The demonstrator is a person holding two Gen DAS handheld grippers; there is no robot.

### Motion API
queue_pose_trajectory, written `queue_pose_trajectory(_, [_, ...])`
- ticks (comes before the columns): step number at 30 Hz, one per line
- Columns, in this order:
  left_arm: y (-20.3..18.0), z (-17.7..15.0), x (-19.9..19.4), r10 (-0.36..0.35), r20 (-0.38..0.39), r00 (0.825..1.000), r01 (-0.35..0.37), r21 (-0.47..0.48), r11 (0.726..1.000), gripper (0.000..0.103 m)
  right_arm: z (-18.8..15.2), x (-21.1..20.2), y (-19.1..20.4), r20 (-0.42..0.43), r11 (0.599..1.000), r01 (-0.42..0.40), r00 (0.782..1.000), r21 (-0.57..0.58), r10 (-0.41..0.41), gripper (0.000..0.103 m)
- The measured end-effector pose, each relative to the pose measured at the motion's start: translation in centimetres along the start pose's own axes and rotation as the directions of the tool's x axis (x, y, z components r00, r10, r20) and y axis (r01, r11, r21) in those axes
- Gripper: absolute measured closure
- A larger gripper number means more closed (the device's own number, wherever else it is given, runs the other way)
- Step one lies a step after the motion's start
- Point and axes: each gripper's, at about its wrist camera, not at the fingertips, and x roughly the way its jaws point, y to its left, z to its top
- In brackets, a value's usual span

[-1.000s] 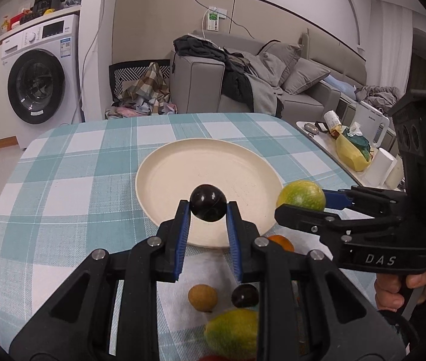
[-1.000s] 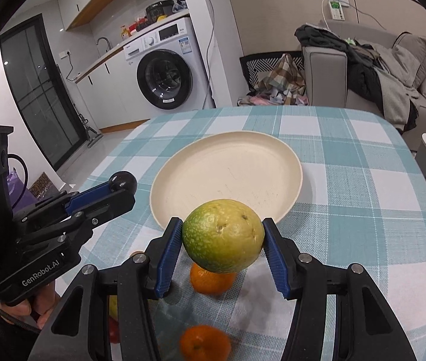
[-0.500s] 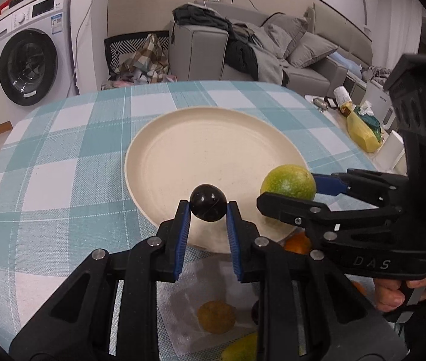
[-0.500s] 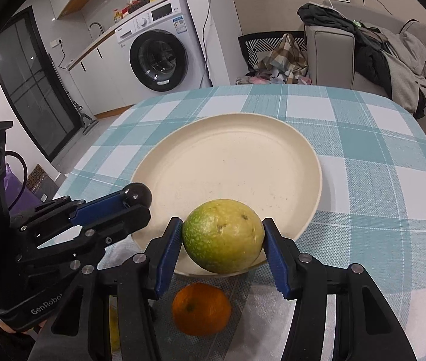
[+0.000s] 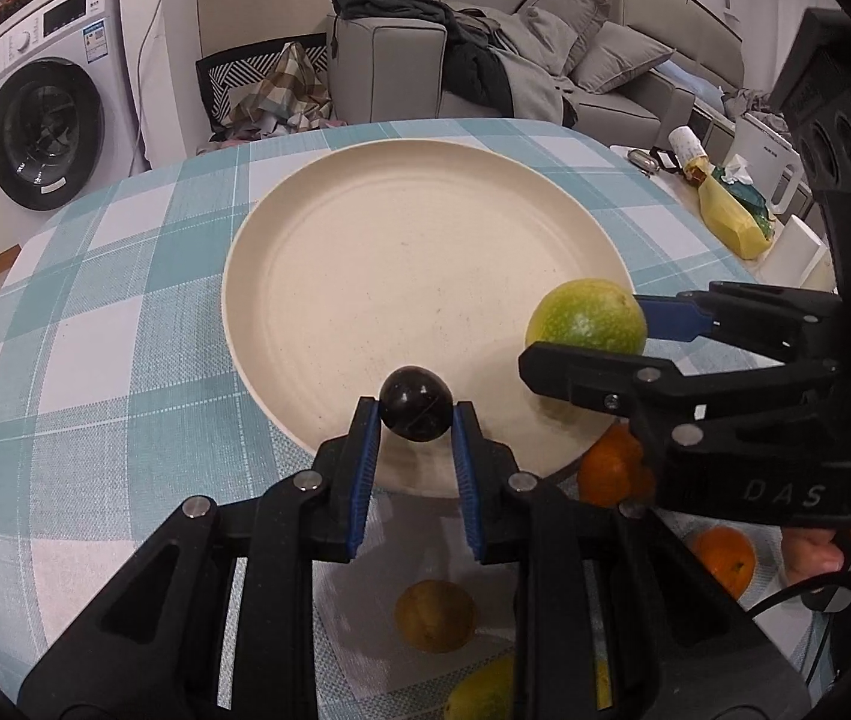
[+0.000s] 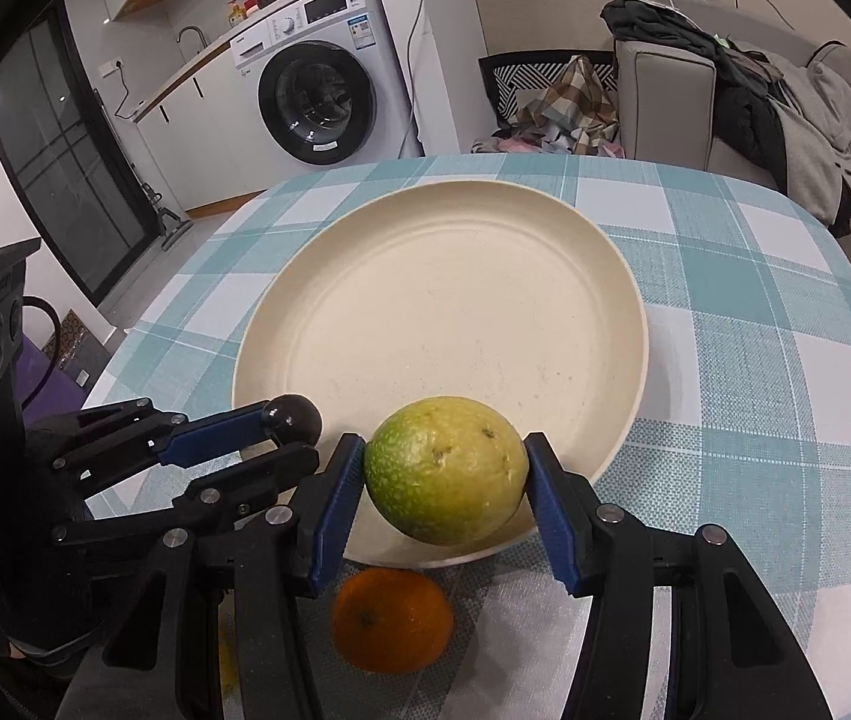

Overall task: Organize fruits
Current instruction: 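Carry the plum in the left tool and the citrus in the right tool over the cream plate, then open the left tool to drop the plum while the right tool releases the citrus onto the plate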

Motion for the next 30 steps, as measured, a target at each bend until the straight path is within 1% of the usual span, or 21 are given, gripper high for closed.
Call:
queue_pose_trajectory(5, [-0.4, -0.2, -0.6, -0.007, -0.013, 1.0, 0.007, 0.009, 1.0, 0.081, -0.1, -0.4, -0.1, -0.009, 1.0, -0.009, 1.0, 0.007, 0.009, 0.048])
queue_pose_trajectory(10, [-1.0, -0.8, -1.1, -0.018, -0.027, 0.999, 0.019, 0.027, 0.999, 0.081, -0.4, -1.2, -0.1, 0.004, 1.0, -0.01, 1.0, 0.002, 0.01, 0.048])
queue_pose_trajectory(14, [-1.0, -1.1, -1.5, -0.028, -0.004, 1.0, 0.028, 0.025, 0.999, 0.081, -0.5, -1.7, -0.2, 0.016, 1.0, -0.011, 1.0, 0.006, 0.01, 0.048])
queue_pose_trajectory(16, [-0.9, -1.0, -1.9, -0.038, 0.01, 0.999, 0.037, 0.013, 0.999, 0.081, -0.6, -1.8, -0.2, 0.021, 1.0, 0.003, 1.0, 0.007, -0.003, 0.048])
queue_pose_trajectory(18, [-0.8, -1.1, -2.1, -0.043, 0.014, 0.999, 0.043, 0.008, 0.999, 0.081, -0.7, -2.2, -0.4, 0.034, 1.0, -0.011, 0.999, 0.011, 0.011, 0.048])
queue_pose_trajectory(20, [-0.6, -1.3, -2.6, -0.045, 0.037, 0.998, 0.045, 0.003, 0.999, 0.079, -0.9, -2.6, -0.5, 0.042, 1.0, -0.012, 0.999, 0.017, 0.012, 0.047])
queue_pose_trajectory(22, [-0.4, -1.4, -3.4, -0.037, 0.062, 0.997, 0.037, 0.001, 0.999, 0.071, -1.2, -3.1, -0.5, 0.055, 1.0, -0.008, 0.998, 0.011, 0.008, 0.046])
queue_pose_trajectory(23, [-0.3, -1.5, -3.9, -0.031, 0.082, 0.996, 0.031, -0.002, 1.0, 0.062, -1.4, -3.5, -0.4, 0.063, 1.0, -0.012, 0.998, 0.001, 0.012, 0.046])
queue_pose_trajectory(24, [-0.3, -1.6, -4.5, -0.022, 0.101, 0.995, 0.022, -0.006, 1.0, 0.058, -1.6, -3.9, -0.3, 0.07, 1.0, -0.013, 0.997, -0.008, 0.013, 0.045])
queue_pose_trajectory(26, [-0.2, -1.9, -5.8, -0.003, 0.144, 0.99, 0.004, -0.007, 1.0, 0.04, -2.1, -4.6, -0.1, 0.085, 1.0, -0.005, 0.996, -0.02, 0.007, 0.035])
queue_pose_trajectory(27, [-0.2, -2.0, -6.4, 0.005, 0.158, 0.987, -0.004, -0.007, 1.0, 0.027, -2.4, -5.1, 0.0, 0.097, 1.0, 0.001, 0.995, -0.028, 0.002, 0.027])
queue_pose_trajectory(28, [-0.2, -2.2, -7.1, 0.014, 0.178, 0.984, -0.013, -0.009, 1.0, 0.022, -2.6, -5.5, 0.2, 0.109, 0.999, 0.009, 0.994, -0.035, -0.005, 0.018])
queue_pose_trajectory(29, [-0.2, -2.4, -7.7, 0.024, 0.193, 0.981, -0.021, -0.015, 1.0, 0.015, -2.9, -6.0, 0.3, 0.121, 0.999, 0.02, 0.993, -0.041, -0.015, 0.014])
queue_pose_trajectory(30, [-0.1, -2.6, -8.4, 0.028, 0.206, 0.978, -0.024, -0.021, 0.999, 0.011, -3.1, -6.4, 0.5, 0.131, 0.999, 0.028, 0.991, -0.044, -0.022, 0.01])
